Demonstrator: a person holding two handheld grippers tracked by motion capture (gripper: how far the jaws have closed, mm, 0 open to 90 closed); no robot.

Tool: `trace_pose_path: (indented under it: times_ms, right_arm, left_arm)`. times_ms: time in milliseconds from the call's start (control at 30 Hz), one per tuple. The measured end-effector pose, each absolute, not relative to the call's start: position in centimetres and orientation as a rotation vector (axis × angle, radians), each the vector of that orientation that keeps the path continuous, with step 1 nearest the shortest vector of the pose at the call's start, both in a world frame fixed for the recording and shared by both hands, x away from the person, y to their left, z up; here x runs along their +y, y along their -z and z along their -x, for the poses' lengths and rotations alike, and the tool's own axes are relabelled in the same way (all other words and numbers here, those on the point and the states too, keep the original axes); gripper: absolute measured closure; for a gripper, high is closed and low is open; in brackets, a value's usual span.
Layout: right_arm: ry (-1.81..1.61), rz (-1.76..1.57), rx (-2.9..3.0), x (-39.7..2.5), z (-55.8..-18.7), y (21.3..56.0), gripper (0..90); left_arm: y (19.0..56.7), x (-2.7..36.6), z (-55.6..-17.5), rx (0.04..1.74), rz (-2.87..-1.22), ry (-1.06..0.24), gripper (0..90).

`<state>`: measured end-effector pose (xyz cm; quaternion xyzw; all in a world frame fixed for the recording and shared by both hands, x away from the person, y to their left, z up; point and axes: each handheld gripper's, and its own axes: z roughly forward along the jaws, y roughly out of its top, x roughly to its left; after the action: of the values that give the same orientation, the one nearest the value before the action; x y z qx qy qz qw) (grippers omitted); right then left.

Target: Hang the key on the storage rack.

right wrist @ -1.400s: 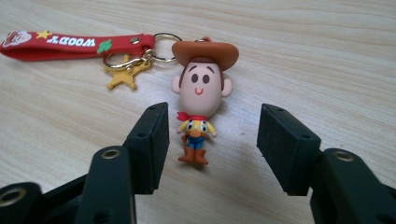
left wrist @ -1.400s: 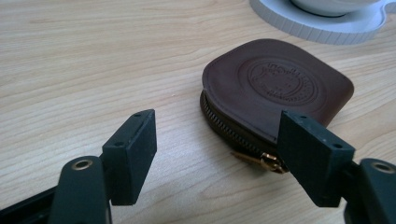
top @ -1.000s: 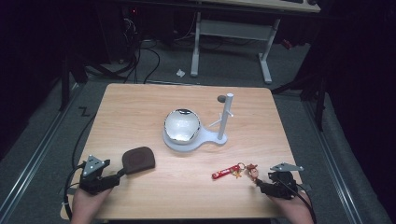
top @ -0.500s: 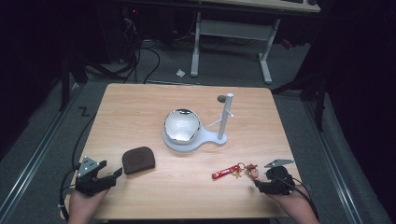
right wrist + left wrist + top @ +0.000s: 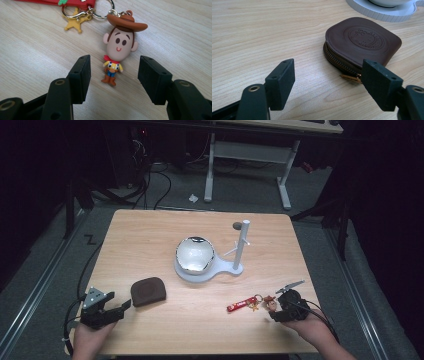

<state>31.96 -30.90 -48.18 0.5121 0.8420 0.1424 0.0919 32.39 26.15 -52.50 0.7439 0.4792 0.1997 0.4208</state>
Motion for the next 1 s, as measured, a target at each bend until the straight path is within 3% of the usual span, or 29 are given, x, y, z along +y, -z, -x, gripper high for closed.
trace_pose_path:
  times_ms: [133,300,667,1000]
  right_arm:
    - [-0.363,-1.505,2.541,-30.6,-32.5,47.8,44.5]
    - [-0.283,-1.475,2.585,-30.2,-33.3,47.6,37.7]
    - [-0.326,-1.568,2.552,-31.1,-35.3,47.4,49.9]
    - [-0.331,-1.636,2.569,-31.1,-36.1,48.2,50.6]
  left_arm:
    - [52.5,26.2,-32.4,1.201,-1.863,-0.499,28.1]
    - [52.6,26.2,-32.6,1.203,-1.863,-0.496,28.0]
    - [52.7,26.3,-32.7,1.203,-1.866,-0.498,28.0]
    - [52.7,26.2,-32.7,1.198,-1.873,-0.498,28.0]
